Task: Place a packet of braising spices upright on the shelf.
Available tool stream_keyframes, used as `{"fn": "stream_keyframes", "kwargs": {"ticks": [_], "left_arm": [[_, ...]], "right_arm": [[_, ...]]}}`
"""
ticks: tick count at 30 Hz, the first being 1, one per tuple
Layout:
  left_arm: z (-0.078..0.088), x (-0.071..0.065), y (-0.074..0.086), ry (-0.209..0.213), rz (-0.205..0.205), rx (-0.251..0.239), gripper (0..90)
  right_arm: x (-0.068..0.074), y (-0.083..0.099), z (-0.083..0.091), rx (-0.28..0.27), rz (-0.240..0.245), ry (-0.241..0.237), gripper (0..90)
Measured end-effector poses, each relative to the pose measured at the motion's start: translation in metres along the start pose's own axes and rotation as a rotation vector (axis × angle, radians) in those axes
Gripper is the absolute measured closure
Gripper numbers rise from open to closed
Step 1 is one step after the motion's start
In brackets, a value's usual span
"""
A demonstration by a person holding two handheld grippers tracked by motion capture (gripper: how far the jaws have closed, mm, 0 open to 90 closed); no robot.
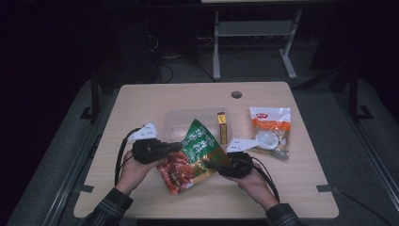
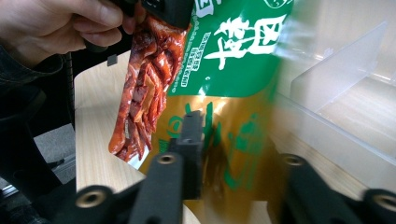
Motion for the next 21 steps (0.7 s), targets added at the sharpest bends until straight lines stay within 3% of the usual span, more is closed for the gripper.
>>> {"fn": "stream_keyframes", "kwargs": {"ticks": [7, 11, 18, 21], "left_arm": [[-0.001, -0.001, 0.001, -0.002, -0.004, -0.014, 90.0], [0.0, -0.002, 0.003, 0.001, 0.006, -0.015, 90.0], [-0.002, 0.0, 0.008, 0.0, -0.007, 0.027, 86.6], [-0.002, 0.003, 0.009, 0.002, 0.004, 0.039, 80.1]], "right_arm": [[-0.004, -0.004, 0.005, -0.022, -0.025, -0.016, 87.6], [-0.008, -0.01, 0.008, -0.02, -0.033, -0.017, 89.5], [-0.011, -0.015, 0.014, -0.006, -0.012, -0.049, 90.0], [-0.011, -0.017, 0.017, 0.002, 0.026, -0.056, 90.0]]}}
Point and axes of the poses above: each handheld gripper's, and its own axes: z roughly backward along the jaws, y roughly out of its underside, x roughly to its left, the point moved 1 cm from there along -z, roughly forward along the jaws
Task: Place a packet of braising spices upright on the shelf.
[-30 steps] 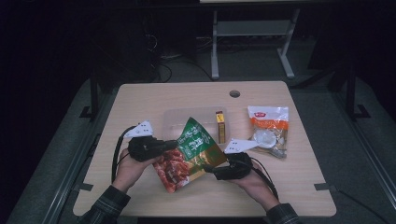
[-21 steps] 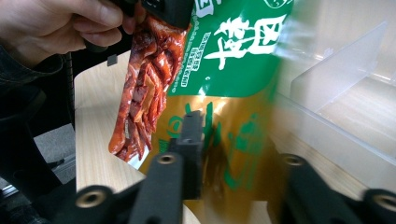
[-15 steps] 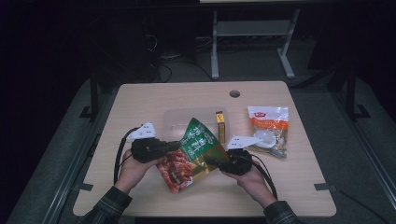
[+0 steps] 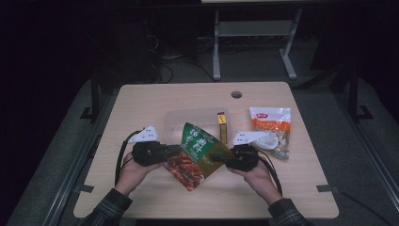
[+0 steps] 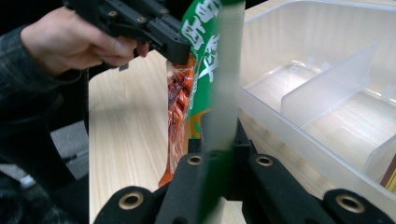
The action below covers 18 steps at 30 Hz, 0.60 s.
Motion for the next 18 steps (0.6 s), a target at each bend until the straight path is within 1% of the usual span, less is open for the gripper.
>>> {"fn": "stream_keyframes", "kwargs": {"ticks": [1, 2, 3, 4, 5, 8, 10, 11, 12, 13, 14, 15, 17, 18], "left_arm": [[0.0, 0.0, 0.0, 0.0, 0.0, 0.0, 74.5], [0.001, 0.001, 0.0, -0.009, -0.003, 0.0, 74.5], [0.003, 0.003, 0.001, -0.019, 0.001, -0.003, 71.6], [0.005, 0.004, 0.002, -0.009, 0.005, -0.004, 68.3], [0.007, 0.006, 0.002, -0.003, -0.006, -0.005, 66.0], [0.01, 0.006, 0.006, -0.017, -0.038, -0.005, 57.0], [0.012, 0.006, 0.008, -0.02, -0.057, 0.014, 53.3], [0.012, 0.006, 0.01, -0.01, -0.054, 0.022, 49.5], [0.012, 0.006, 0.011, -0.005, -0.051, 0.031, 47.8], [0.012, 0.005, 0.013, -0.01, -0.061, 0.042, 46.2], [0.012, 0.005, 0.015, -0.009, -0.069, 0.054, 44.1], [0.012, 0.004, 0.017, -0.009, -0.067, 0.063, 43.1], [0.013, 0.003, 0.021, -0.022, -0.076, 0.073, 38.1], [0.013, 0.003, 0.023, -0.016, -0.084, 0.069, 36.3]], "right_arm": [[0.0, 0.0, 0.0, 0.0, 0.0, 0.0, 90.0], [0.001, -0.001, 0.001, 0.008, 0.02, -0.003, 90.0], [0.002, -0.001, 0.001, 0.017, 0.027, -0.004, 90.0], [0.003, -0.002, 0.002, 0.02, 0.04, -0.005, 90.0], [0.004, -0.002, 0.003, 0.021, 0.044, -0.008, 90.0], [0.005, -0.004, 0.004, 0.024, 0.074, -0.011, 90.0], [0.007, -0.005, 0.005, 0.038, 0.089, -0.009, 90.0], [0.007, -0.006, 0.005, 0.038, 0.101, -0.011, 90.0], [0.008, -0.007, 0.006, 0.042, 0.107, -0.019, 90.0], [0.008, -0.008, 0.007, 0.038, 0.119, -0.019, 90.0], [0.009, -0.009, 0.007, 0.041, 0.117, -0.027, 90.0], [0.01, -0.01, 0.007, 0.042, 0.132, -0.027, 90.0], [0.011, -0.012, 0.008, 0.043, 0.145, -0.031, 90.0], [0.013, -0.013, 0.009, 0.049, 0.152, -0.027, 90.0]]}}
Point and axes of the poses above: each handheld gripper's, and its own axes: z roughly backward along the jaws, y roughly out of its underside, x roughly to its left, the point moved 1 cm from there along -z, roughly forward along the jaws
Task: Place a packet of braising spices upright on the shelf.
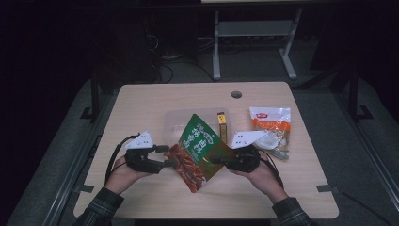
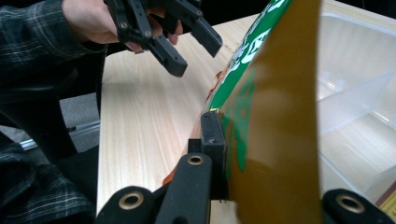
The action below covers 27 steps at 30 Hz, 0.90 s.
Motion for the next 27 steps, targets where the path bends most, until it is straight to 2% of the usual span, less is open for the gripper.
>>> {"fn": "stream_keyframes", "kwargs": {"ticks": [5, 7, 9, 10, 14, 17, 18, 22, 25, 27], "left_arm": [[0.004, -0.002, 0.009, -0.01, -0.024, 0.021, 27.4], [0.005, -0.001, 0.014, -0.017, -0.016, 0.033, 23.4], [0.006, -0.001, 0.02, -0.029, -0.009, 0.023, 20.1], [0.006, -0.001, 0.022, -0.033, 0.003, 0.018, 19.2], [0.009, 0.003, 0.033, -0.039, 0.005, 0.031, 16.1], [0.009, 0.005, 0.04, -0.036, 0.044, 0.012, 13.8], [0.008, 0.005, 0.042, -0.042, 0.046, 0.02, 13.5], [0.003, 0.008, 0.049, -0.058, 0.02, 0.064, 13.3], [0.001, 0.009, 0.052, -0.052, 0.017, 0.082, 13.4], [0.0, 0.01, 0.053, -0.06, 0.001, 0.09, 13.4]], "right_arm": [[0.003, -0.007, 0.004, 0.006, 0.025, 0.002, 90.0], [0.004, -0.01, 0.005, 0.009, 0.034, 0.007, 90.0], [0.004, -0.013, 0.007, 0.007, 0.041, 0.009, 90.0], [0.004, -0.015, 0.008, 0.006, 0.05, 0.011, 90.0], [0.006, -0.021, 0.011, 0.003, 0.051, 0.018, 90.0], [0.007, -0.027, 0.014, 0.005, 0.057, 0.027, 90.0], [0.007, -0.029, 0.014, 0.003, 0.06, 0.026, 90.0], [0.006, -0.041, 0.016, 0.018, 0.077, 0.04, 90.0], [0.004, -0.05, 0.018, 0.01, 0.086, 0.049, 90.0], [0.002, -0.056, 0.02, 0.008, 0.089, 0.058, 90.0]]}}
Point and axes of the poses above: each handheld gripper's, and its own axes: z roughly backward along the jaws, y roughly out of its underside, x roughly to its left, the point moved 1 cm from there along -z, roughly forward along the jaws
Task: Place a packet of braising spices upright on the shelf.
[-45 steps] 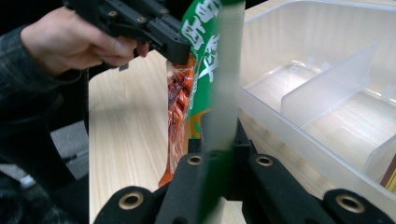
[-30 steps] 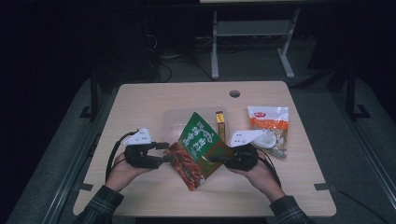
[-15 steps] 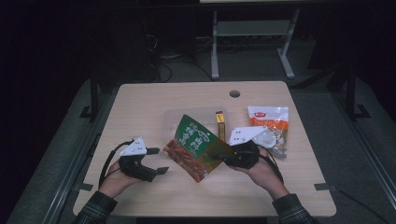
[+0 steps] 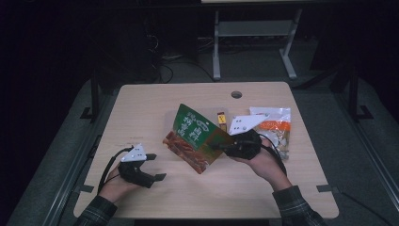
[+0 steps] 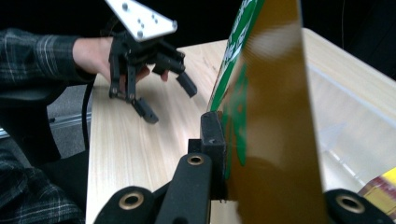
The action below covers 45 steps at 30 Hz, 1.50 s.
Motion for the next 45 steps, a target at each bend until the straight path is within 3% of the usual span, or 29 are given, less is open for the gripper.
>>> {"fn": "stream_keyframes", "kwargs": {"ticks": [8, 22, 30, 45], "left_arm": [[0.0, 0.003, 0.002, -0.015, -0.008, -0.009, 13.4], [-0.006, 0.004, 0.005, -0.015, -0.004, -0.005, 13.5], [-0.009, 0.005, 0.006, -0.019, -0.011, 0.012, 13.9], [-0.009, 0.004, 0.005, -0.015, -0.027, 0.012, 14.5]], "right_arm": [[-0.017, -0.015, 0.005, -0.03, -0.021, 0.052, 90.0], [-0.04, -0.033, -0.008, 0.007, -0.057, 0.14, 90.0], [-0.048, -0.042, -0.02, 0.004, -0.048, 0.16, 90.0], [-0.058, -0.044, -0.043, 0.042, -0.079, 0.184, 90.0]]}}
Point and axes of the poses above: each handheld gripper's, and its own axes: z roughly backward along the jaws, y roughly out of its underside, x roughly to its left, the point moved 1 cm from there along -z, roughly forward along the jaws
